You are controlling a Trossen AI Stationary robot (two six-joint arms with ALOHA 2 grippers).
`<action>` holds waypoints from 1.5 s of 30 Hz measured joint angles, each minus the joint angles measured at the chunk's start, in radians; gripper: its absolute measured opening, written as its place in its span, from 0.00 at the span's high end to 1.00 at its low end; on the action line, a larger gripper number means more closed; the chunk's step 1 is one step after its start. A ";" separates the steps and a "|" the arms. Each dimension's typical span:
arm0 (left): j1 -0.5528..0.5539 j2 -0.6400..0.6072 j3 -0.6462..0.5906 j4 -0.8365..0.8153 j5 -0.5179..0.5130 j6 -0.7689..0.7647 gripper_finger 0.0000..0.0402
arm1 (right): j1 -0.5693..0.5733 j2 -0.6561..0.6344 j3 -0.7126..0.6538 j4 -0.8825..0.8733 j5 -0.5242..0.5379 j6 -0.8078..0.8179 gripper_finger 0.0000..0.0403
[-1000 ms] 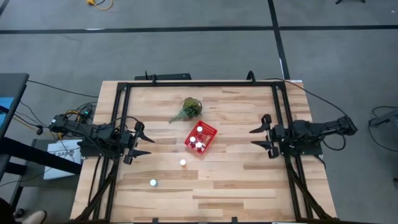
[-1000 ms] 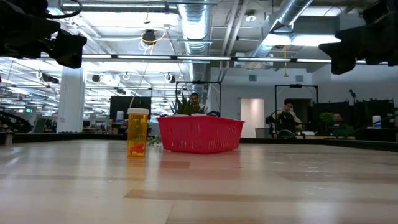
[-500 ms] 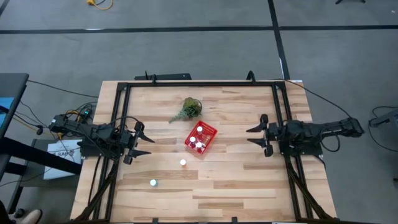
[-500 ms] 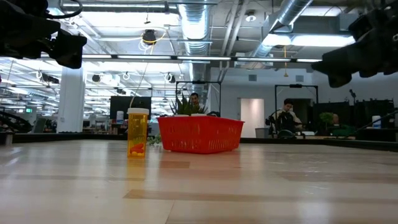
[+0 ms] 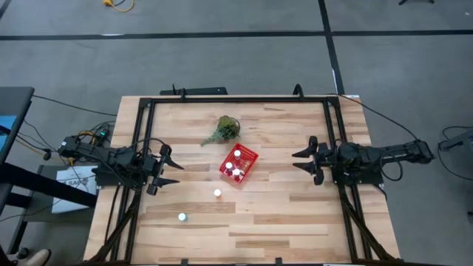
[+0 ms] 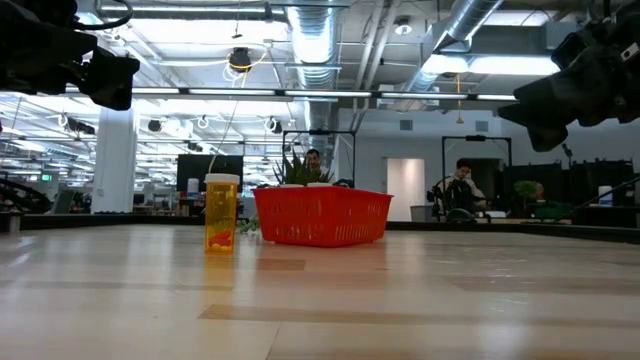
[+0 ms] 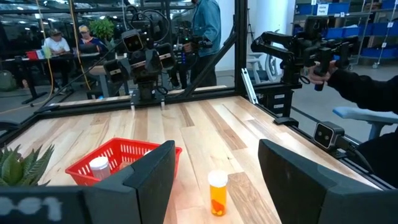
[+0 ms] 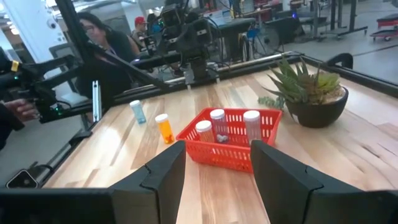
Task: Pick and place pill bottles into a basket
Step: Put the orange pill bottle into the red bin
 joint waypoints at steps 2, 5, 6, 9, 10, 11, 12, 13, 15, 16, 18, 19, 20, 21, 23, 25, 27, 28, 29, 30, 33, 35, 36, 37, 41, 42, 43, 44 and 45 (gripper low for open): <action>0.000 0.000 0.000 0.000 0.000 0.008 0.45 | 0.000 0.000 0.000 0.000 0.000 0.006 0.57; 0.000 0.000 0.000 0.000 0.000 0.010 0.45 | 0.000 -0.003 0.000 0.008 0.000 -0.020 0.57; 0.000 0.000 0.000 0.000 0.000 0.006 0.45 | 0.000 -0.003 0.001 0.017 -0.002 -0.042 0.57; 0.000 0.000 0.000 0.000 0.000 -0.002 0.45 | 0.009 -0.003 0.008 0.014 -0.010 -0.124 0.57; 0.000 0.000 0.000 0.000 0.000 -0.001 0.45 | 0.017 -0.003 0.012 0.016 -0.021 -0.154 0.57; 0.000 0.000 0.000 0.000 0.000 0.002 0.45 | 0.023 -0.004 0.014 0.023 -0.030 -0.180 0.57; 0.000 0.000 0.000 0.000 0.000 0.004 0.45 | 0.032 -0.004 0.015 0.023 -0.031 -0.202 0.57; 0.000 0.000 0.000 0.000 0.000 0.005 0.45 | 0.039 -0.004 0.015 0.019 -0.030 -0.214 0.57; 0.000 0.000 0.000 0.000 0.000 0.005 0.45 | 0.051 -0.003 0.015 0.013 -0.029 -0.233 0.58; 0.000 0.000 0.000 0.000 0.000 0.005 0.45 | 0.057 -0.004 0.016 0.005 -0.029 -0.239 0.58; 0.000 0.000 0.000 0.000 0.000 0.005 0.45 | 0.069 -0.003 0.016 -0.016 -0.029 -0.240 0.58; 0.000 0.000 0.000 0.000 0.000 0.005 0.45 | 0.073 -0.003 0.016 -0.022 -0.029 -0.240 0.58; 0.000 0.000 0.000 0.000 0.000 0.005 0.45 | 0.076 -0.004 0.016 -0.028 -0.029 -0.240 0.58; 0.000 0.000 0.000 0.000 0.000 0.005 0.45 | 0.079 -0.004 0.017 -0.038 -0.029 -0.240 0.58; 0.000 0.000 0.000 0.000 0.000 0.004 0.45 | 0.082 -0.003 0.019 -0.054 -0.030 -0.233 0.58; 0.000 0.000 0.000 0.000 0.000 0.005 0.45 | 0.081 -0.002 0.020 -0.056 -0.030 -0.232 0.58; 0.000 0.000 0.000 0.000 0.000 0.005 0.45 | 0.081 -0.001 0.020 -0.058 -0.030 -0.232 0.58; 0.000 0.000 0.000 0.000 0.000 0.005 0.45 | 0.081 -0.001 0.020 -0.058 -0.030 -0.232 0.58; 0.000 0.000 0.000 0.000 0.000 0.005 0.45 | 0.081 -0.001 0.020 -0.059 -0.031 -0.232 0.58; 0.000 0.000 0.000 0.000 0.000 0.005 0.45 | 0.081 -0.001 0.020 -0.059 -0.030 -0.232 0.58; 0.000 0.000 0.000 0.000 0.000 0.004 0.45 | 0.081 -0.001 0.020 -0.060 -0.030 -0.232 0.58; 0.000 0.000 0.000 0.000 0.000 0.003 0.45 | 0.081 -0.001 0.020 -0.060 -0.030 -0.232 0.58; 0.000 0.000 0.000 0.000 0.000 0.004 0.45 | 0.081 -0.001 0.020 -0.059 -0.030 -0.232 0.58; 0.000 0.000 0.000 0.000 0.000 0.004 0.45 | 0.081 -0.001 0.020 -0.059 -0.030 -0.232 0.58; 0.000 0.000 0.000 0.001 0.000 -0.019 0.45 | 0.081 -0.001 0.020 -0.059 -0.030 -0.232 0.58; 0.000 0.000 0.000 0.005 0.000 -0.037 0.45 | 0.081 -0.001 0.020 -0.059 -0.030 -0.232 0.58; 0.000 0.000 0.000 0.013 -0.004 -0.063 0.45 | 0.081 -0.001 0.020 -0.059 -0.030 -0.232 0.58; 0.000 0.000 0.000 0.024 -0.016 -0.094 0.45 | 0.081 -0.001 0.020 -0.059 -0.030 -0.232 0.58; 0.000 0.000 0.000 0.037 -0.033 -0.128 0.45 | 0.081 -0.001 0.020 -0.059 -0.030 -0.232 0.58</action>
